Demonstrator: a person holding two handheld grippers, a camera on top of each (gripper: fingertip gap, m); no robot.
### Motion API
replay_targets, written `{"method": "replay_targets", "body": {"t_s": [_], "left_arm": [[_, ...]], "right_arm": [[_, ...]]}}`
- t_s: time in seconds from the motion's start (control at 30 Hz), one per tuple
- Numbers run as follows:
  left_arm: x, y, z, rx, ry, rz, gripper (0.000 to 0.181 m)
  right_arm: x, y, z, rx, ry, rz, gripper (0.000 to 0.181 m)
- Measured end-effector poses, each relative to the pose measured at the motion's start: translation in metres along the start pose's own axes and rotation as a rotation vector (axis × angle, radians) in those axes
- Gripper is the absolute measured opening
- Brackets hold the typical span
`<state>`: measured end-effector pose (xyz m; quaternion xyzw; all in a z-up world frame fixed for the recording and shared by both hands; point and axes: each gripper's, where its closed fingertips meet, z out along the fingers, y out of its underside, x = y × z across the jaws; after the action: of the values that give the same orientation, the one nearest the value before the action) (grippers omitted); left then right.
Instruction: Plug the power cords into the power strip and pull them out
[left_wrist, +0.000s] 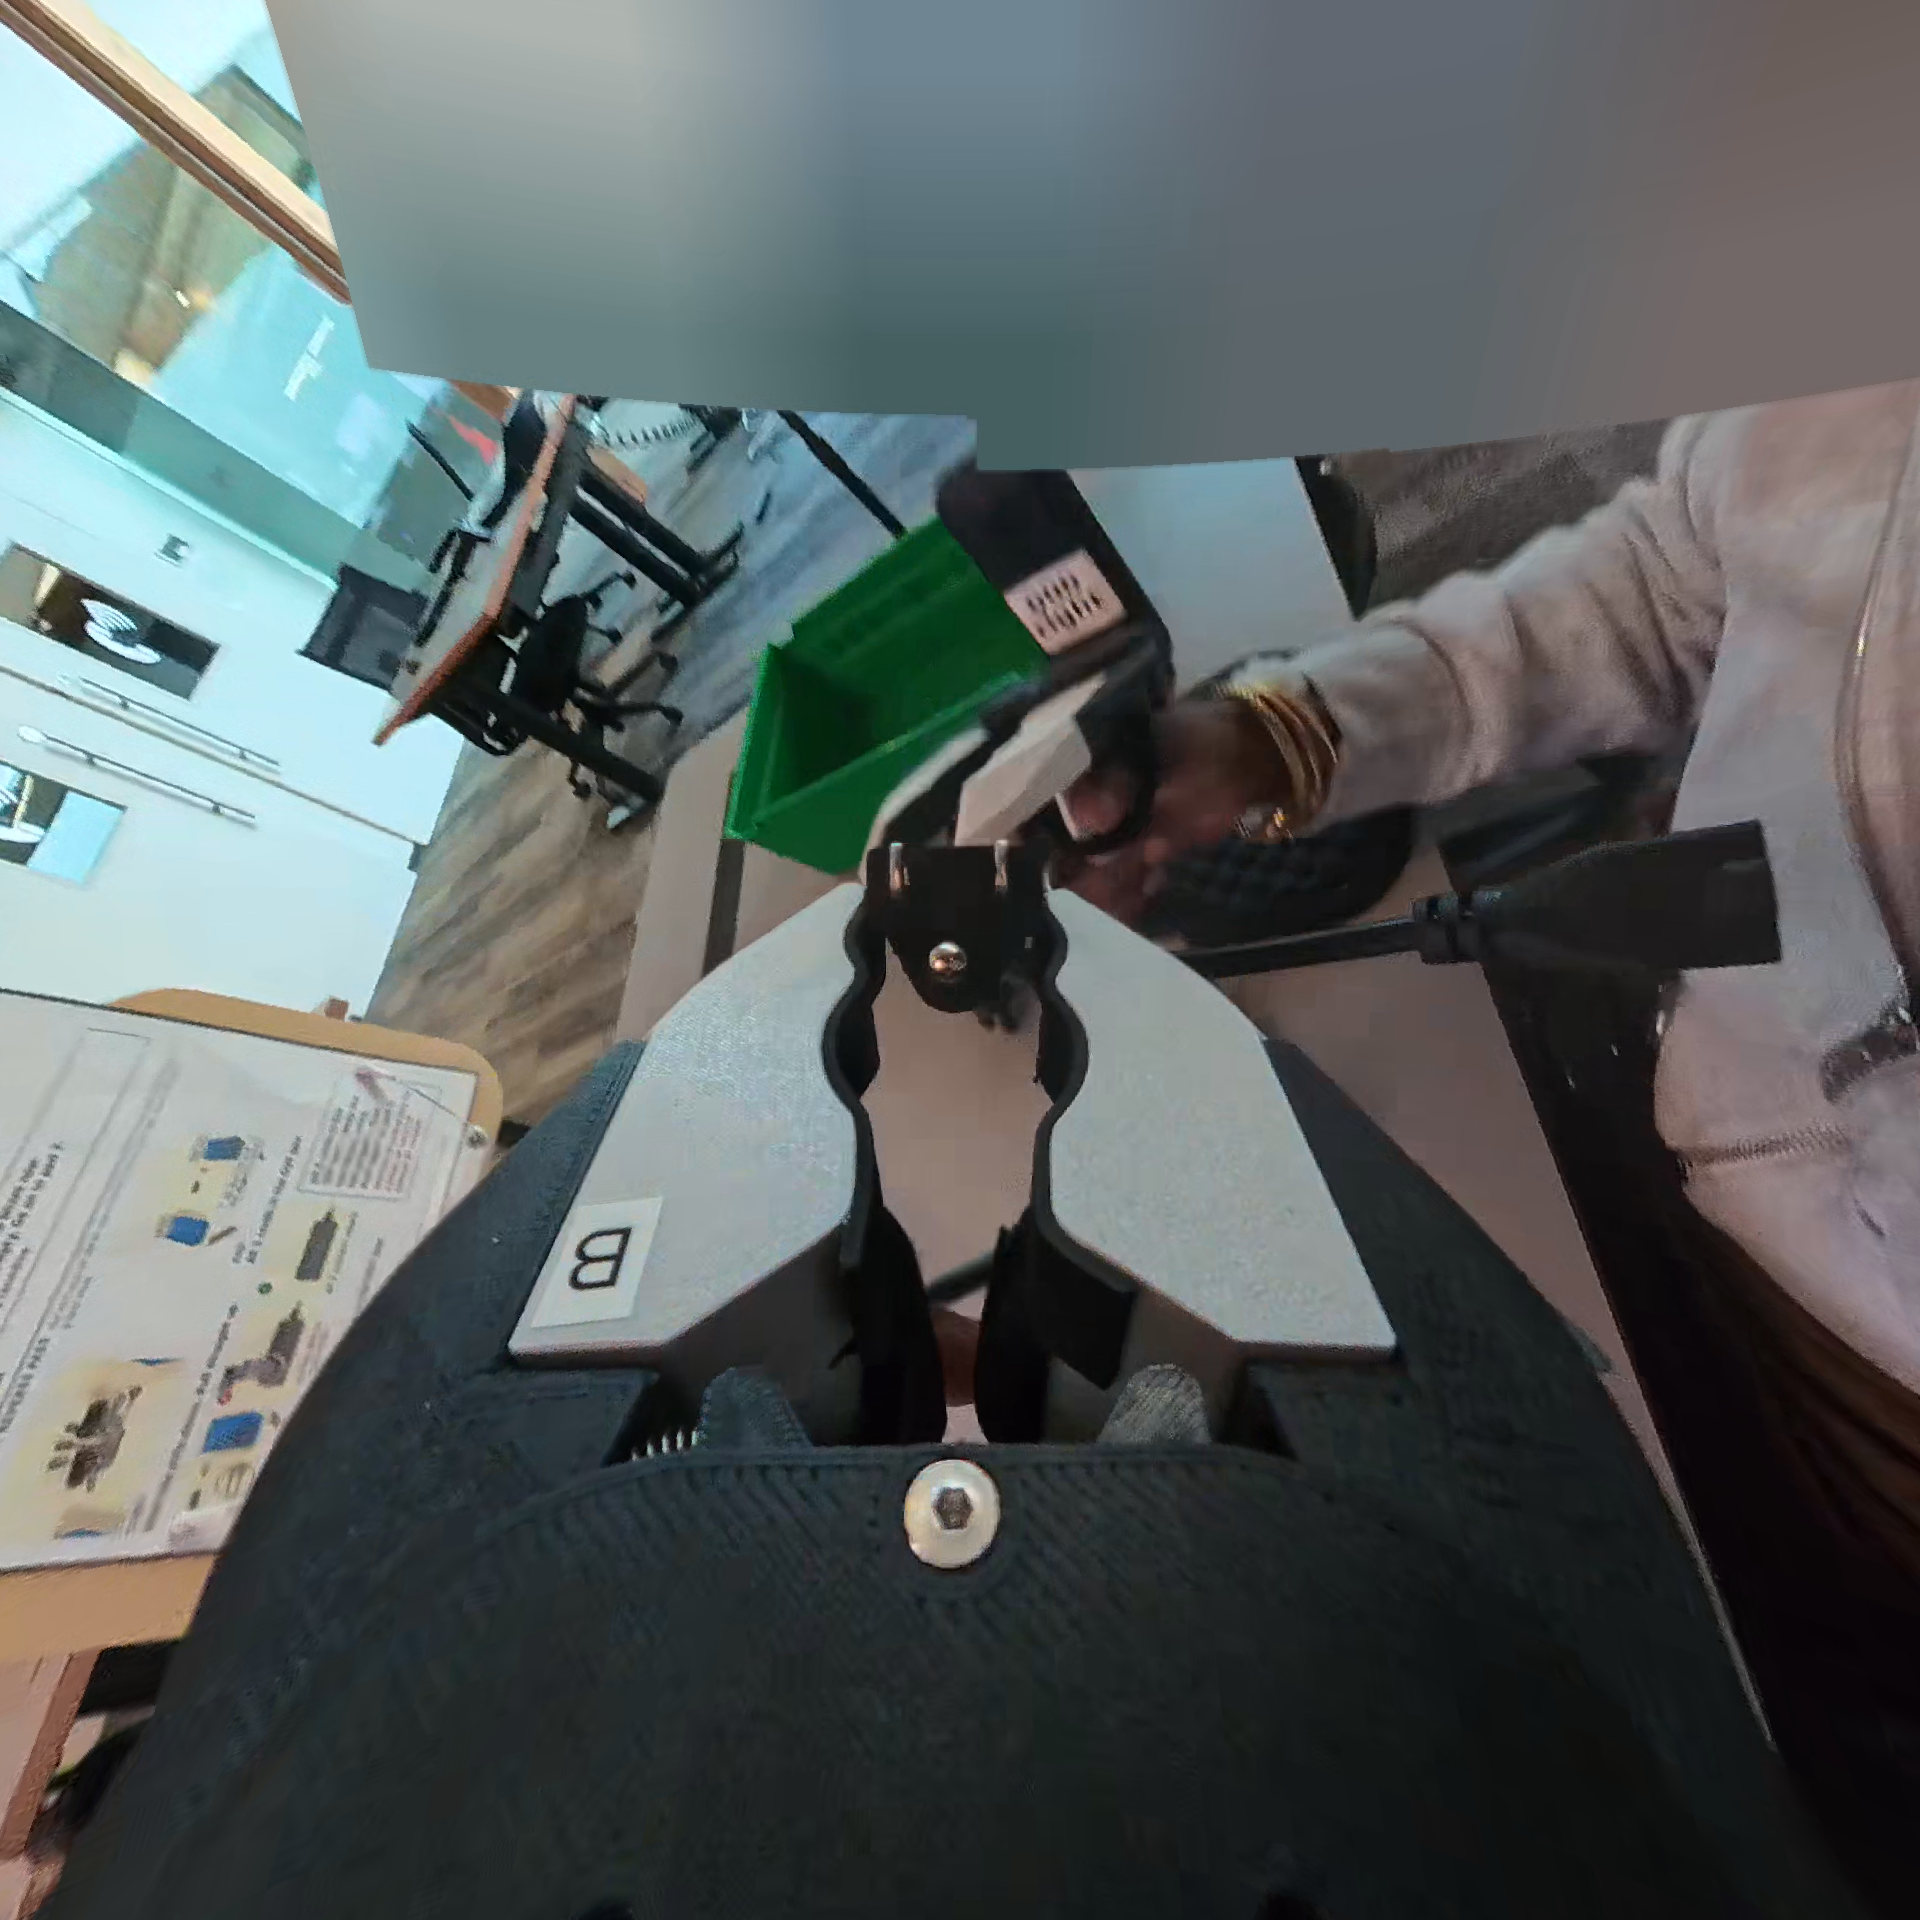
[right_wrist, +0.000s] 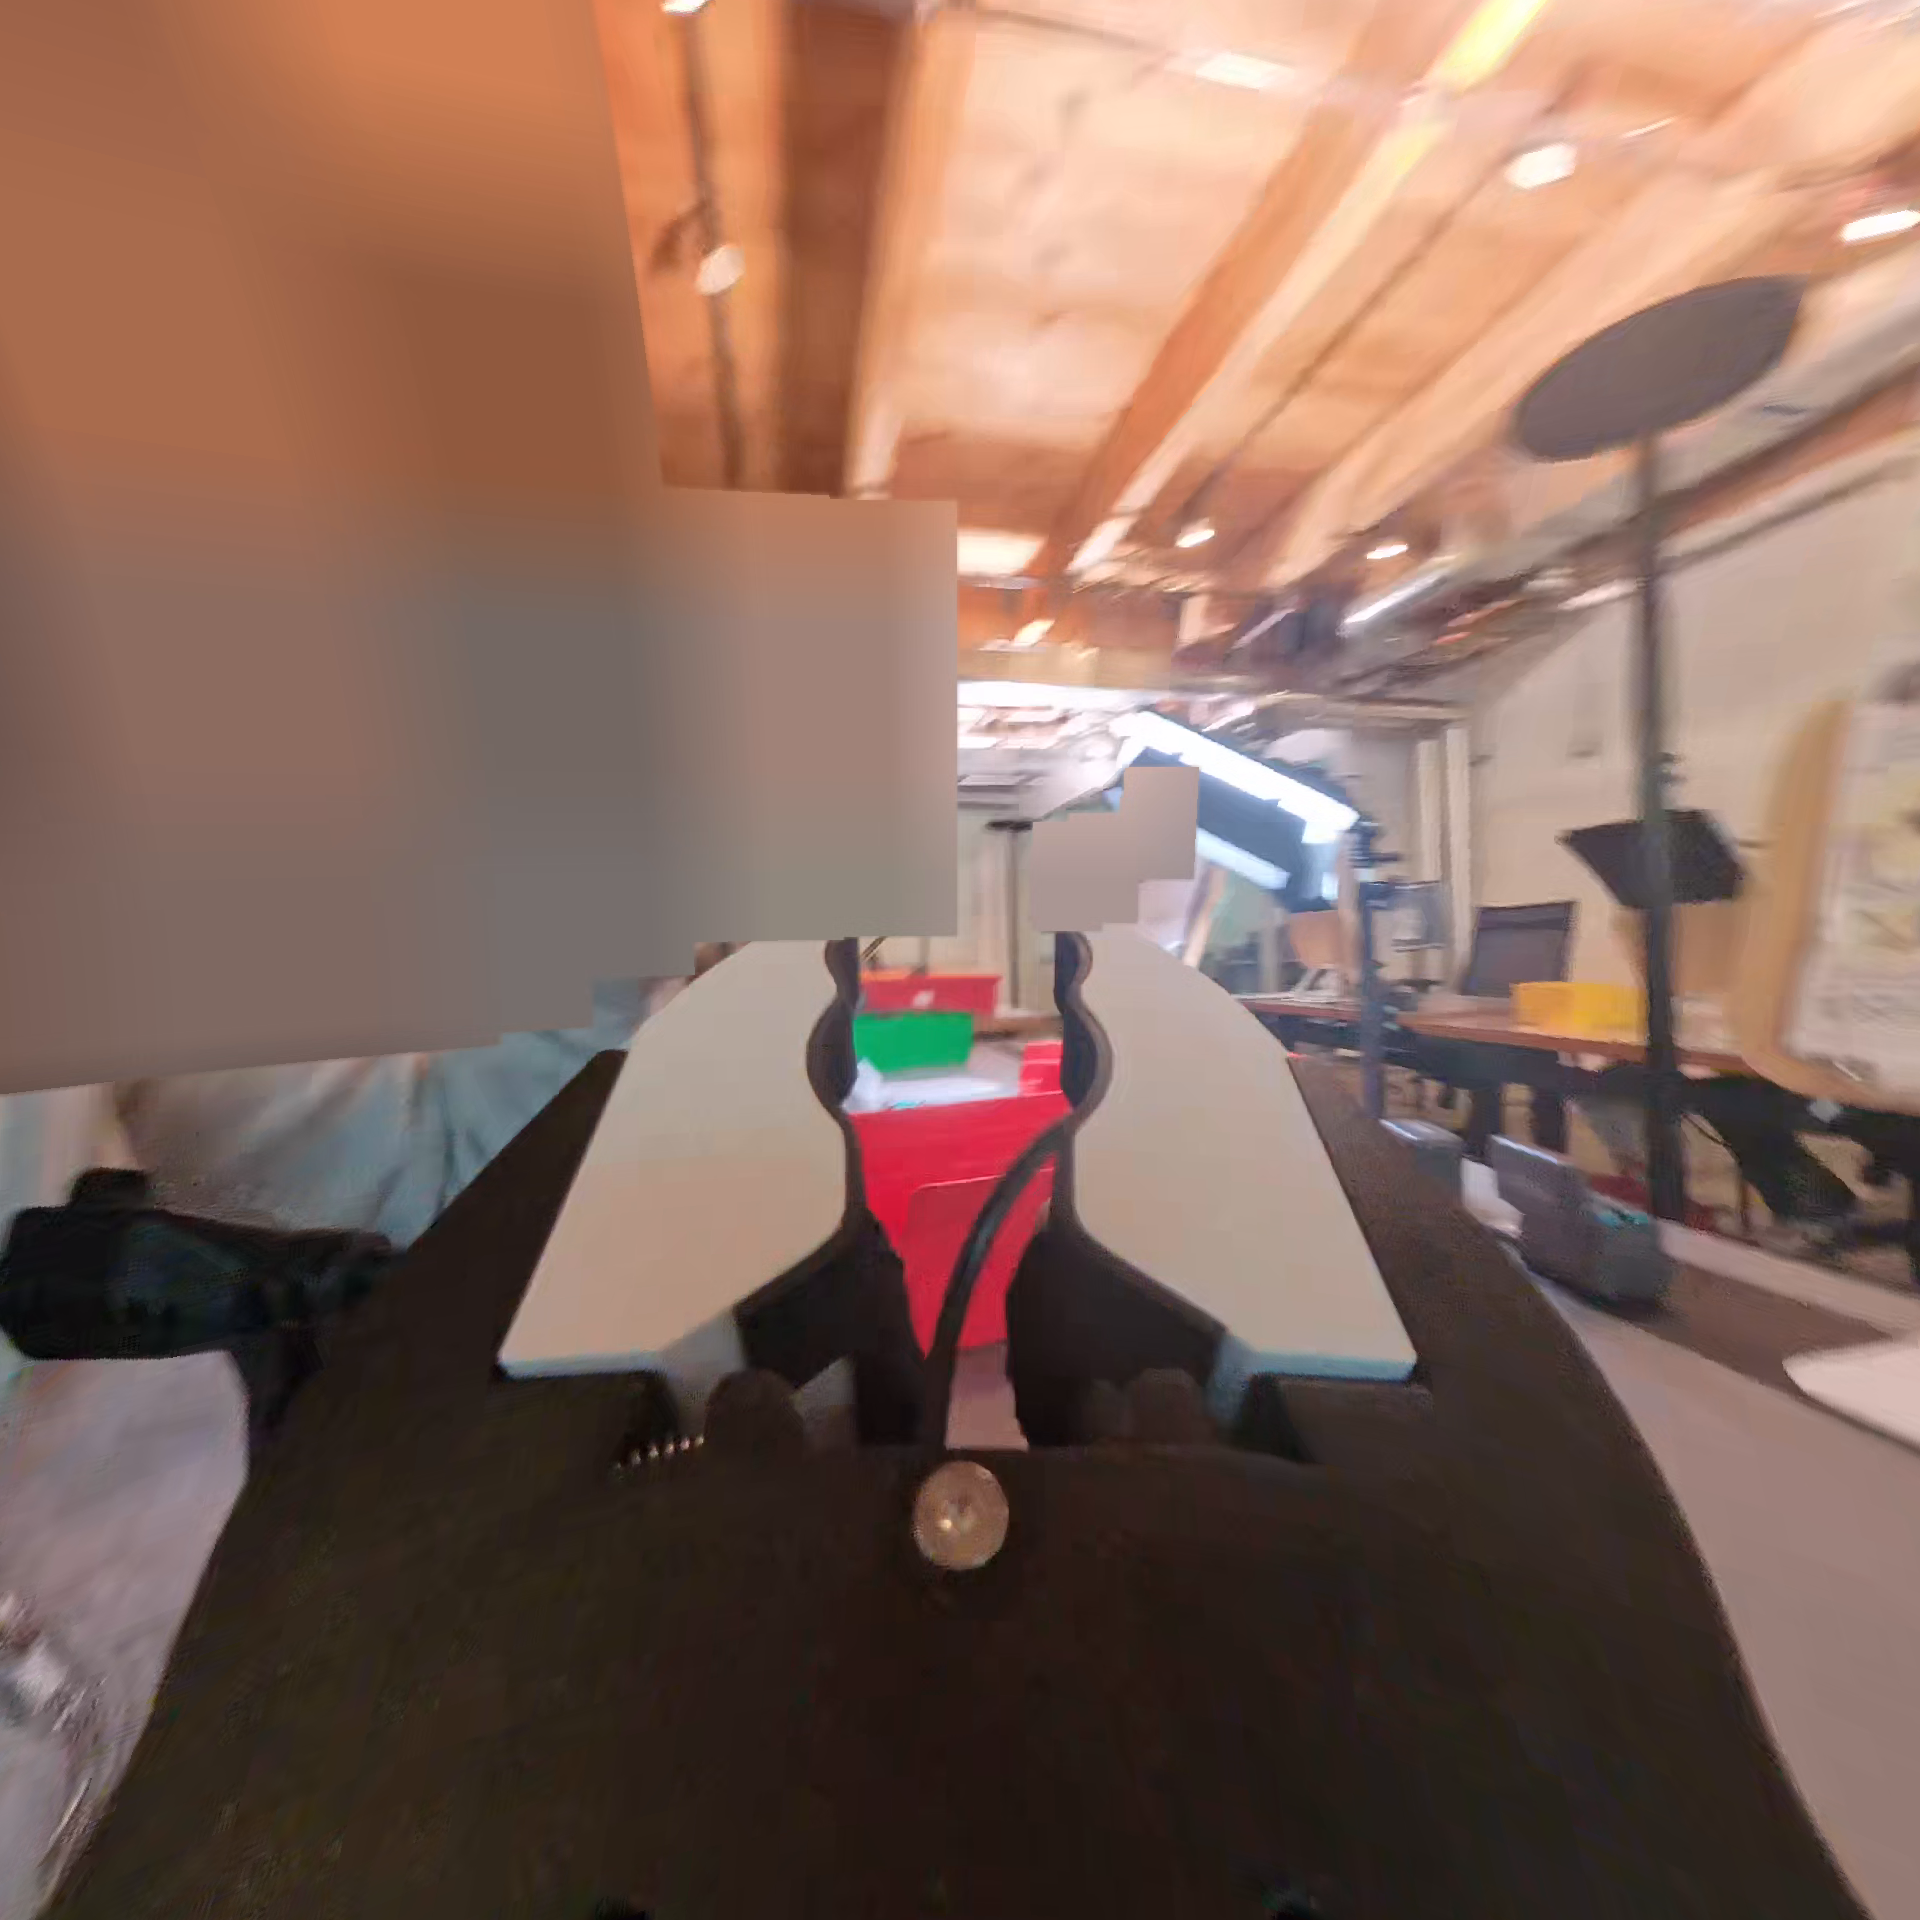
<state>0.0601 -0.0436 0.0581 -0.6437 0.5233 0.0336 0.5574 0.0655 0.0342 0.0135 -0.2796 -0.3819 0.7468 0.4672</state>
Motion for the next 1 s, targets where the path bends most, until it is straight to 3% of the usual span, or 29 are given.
{"method": "replay_targets", "body": {"t_s": [0.13, 0.23, 0.3, 0.37, 0.43, 0.53, 0.6, 0.67, 0.8, 0.9, 1.0], "left_arm": [[-0.019, -0.036, -0.002, 0.131, -0.020, -0.011, 0.026], [-0.028, -0.063, 0.006, 0.237, -0.053, -0.027, 0.026], [-0.026, -0.073, 0.019, 0.320, -0.067, -0.075, 0.026], [-0.018, -0.075, 0.033, 0.409, -0.089, -0.135, 0.026], [-0.011, -0.070, 0.042, 0.499, -0.122, -0.217, 0.026], [-0.004, -0.052, 0.049, 0.592, -0.168, -0.321, 0.027], [0.003, -0.039, 0.054, 0.624, -0.144, -0.382, 0.026], [0.006, -0.029, 0.053, 0.664, -0.178, -0.420, 0.026], [0.030, 0.008, 0.066, 0.435, -0.087, -0.377, 0.038], [0.028, 0.030, 0.057, 0.281, -0.151, -0.324, 0.049], [0.033, 0.044, 0.064, 0.173, -0.197, -0.304, 0.059]], "right_arm": [[0.004, 0.031, -0.004, -0.026, 0.077, 0.105, 0.040], [-0.026, 0.032, 0.021, 0.083, 0.002, 0.091, 0.063], [-0.046, -0.001, 0.032, 0.315, -0.053, 0.060, 0.071], [-0.056, -0.048, 0.024, 0.597, -0.094, 0.063, 0.072], [-0.061, -0.074, 0.016, 0.700, -0.168, 0.099, 0.066], [-0.069, -0.075, 0.014, 0.632, -0.239, 0.075, 0.043], [-0.062, -0.073, 0.008, 0.622, -0.188, 0.051, 0.027], [-0.055, -0.059, 0.013, 0.491, -0.138, -0.001, 0.012], [-0.044, -0.040, 0.010, 0.219, -0.136, 0.008, 0.006], [-0.031, -0.022, 0.007, 0.020, -0.011, -0.093, 0.004], [-0.027, -0.016, 0.008, -0.029, 0.039, -0.080, 0.004]]}}
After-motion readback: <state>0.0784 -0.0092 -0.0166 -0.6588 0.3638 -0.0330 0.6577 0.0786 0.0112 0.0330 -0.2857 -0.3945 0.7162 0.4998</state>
